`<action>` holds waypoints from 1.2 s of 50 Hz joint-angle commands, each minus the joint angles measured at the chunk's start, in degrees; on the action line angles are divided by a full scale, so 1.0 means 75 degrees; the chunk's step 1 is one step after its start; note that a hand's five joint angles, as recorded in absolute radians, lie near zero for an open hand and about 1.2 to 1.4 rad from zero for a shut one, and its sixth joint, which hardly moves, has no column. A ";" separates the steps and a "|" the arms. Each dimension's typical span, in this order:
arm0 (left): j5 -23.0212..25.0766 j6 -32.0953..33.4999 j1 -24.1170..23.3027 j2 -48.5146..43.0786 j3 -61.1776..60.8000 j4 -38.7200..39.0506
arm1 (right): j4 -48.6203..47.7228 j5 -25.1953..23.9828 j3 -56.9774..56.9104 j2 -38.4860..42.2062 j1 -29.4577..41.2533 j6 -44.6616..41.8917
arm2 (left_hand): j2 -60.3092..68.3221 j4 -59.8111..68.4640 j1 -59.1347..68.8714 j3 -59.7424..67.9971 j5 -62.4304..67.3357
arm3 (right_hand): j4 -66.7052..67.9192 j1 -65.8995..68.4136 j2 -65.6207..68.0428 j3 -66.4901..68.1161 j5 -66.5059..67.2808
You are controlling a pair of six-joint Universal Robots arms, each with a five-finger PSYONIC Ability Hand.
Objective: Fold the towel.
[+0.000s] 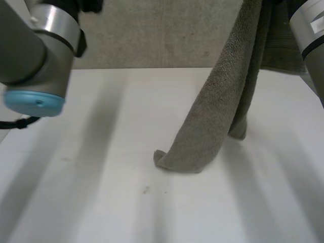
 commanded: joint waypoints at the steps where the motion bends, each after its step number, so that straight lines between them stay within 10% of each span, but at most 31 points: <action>1: 0.0225 0.0018 -0.0041 0.0766 -0.1689 0.0097 | 0.0046 0.0025 0.0513 -0.0058 0.0024 0.0005 | 0.1371 0.1372 0.1705 0.1387 0.1516 | 0.1545 0.3364 0.1650 0.1596 0.1870; 3: 0.0378 0.0007 -0.0064 0.0720 -0.2064 0.0097 | 0.0069 0.0013 0.0560 -0.0058 0.0024 0.0028 | 0.0769 0.0769 0.1103 0.0785 0.0914 | 0.1545 0.3364 0.1650 0.1596 0.1870; 5: 0.0797 0.0030 -0.0099 0.0289 -0.2590 0.0109 | 0.0151 -0.0080 0.0572 -0.0070 0.0024 0.0040 | -0.5508 -0.5507 -0.5174 -0.5492 -0.5363 | 0.1545 0.3364 0.1650 0.1596 0.1870; 7: 0.0997 -0.0005 -0.0111 -0.0097 -0.2650 0.0109 | 0.0221 -0.0162 0.0549 -0.0116 0.0036 0.0040 | -0.5711 -0.5711 -0.5377 -0.5695 -0.5566 | 0.1545 0.3364 0.1650 0.1596 0.1870; 25: 0.3178 -0.0615 -0.0604 -0.3265 -0.0857 0.0038 | 0.1042 -0.1053 0.0947 -0.0738 0.0013 0.0052 | -0.5197 -0.5197 -0.4863 -0.5181 -0.5052 | 0.1545 0.3364 0.1650 0.1596 0.1870; 39: 0.3917 -0.0884 -0.0908 -0.4366 -0.0107 -0.0583 | 0.0960 -0.1030 0.1052 -0.0609 -0.0093 0.0040 | -0.0667 -0.0666 -0.0333 -0.0651 -0.0522 | 0.1545 0.3364 0.1650 0.1596 0.1870; 44: 0.3436 -0.0861 -0.0896 -0.4155 0.0326 -0.0536 | 0.0854 -0.0971 0.0701 -0.0304 -0.0105 0.0005 | 0.1371 0.1372 0.1705 0.1387 0.1516 | 0.1545 0.3364 0.1650 0.1596 0.1870; 49: 0.0958 -0.0907 -0.0803 -0.3607 0.1636 -0.0513 | 0.0388 -0.0282 -0.0129 0.0456 -0.0081 0.0040 | 0.1371 0.1372 0.1705 0.1387 0.1516 | 0.1545 0.3364 0.1650 0.1596 0.1870; 60: -0.1322 -0.0732 -0.0779 -0.1097 0.0385 0.0847 | -0.1725 0.0119 -0.0225 0.0832 0.0176 0.0215 | 0.1371 0.1372 0.1705 0.1387 0.1516 | 0.1545 0.3364 0.1650 0.1596 0.1870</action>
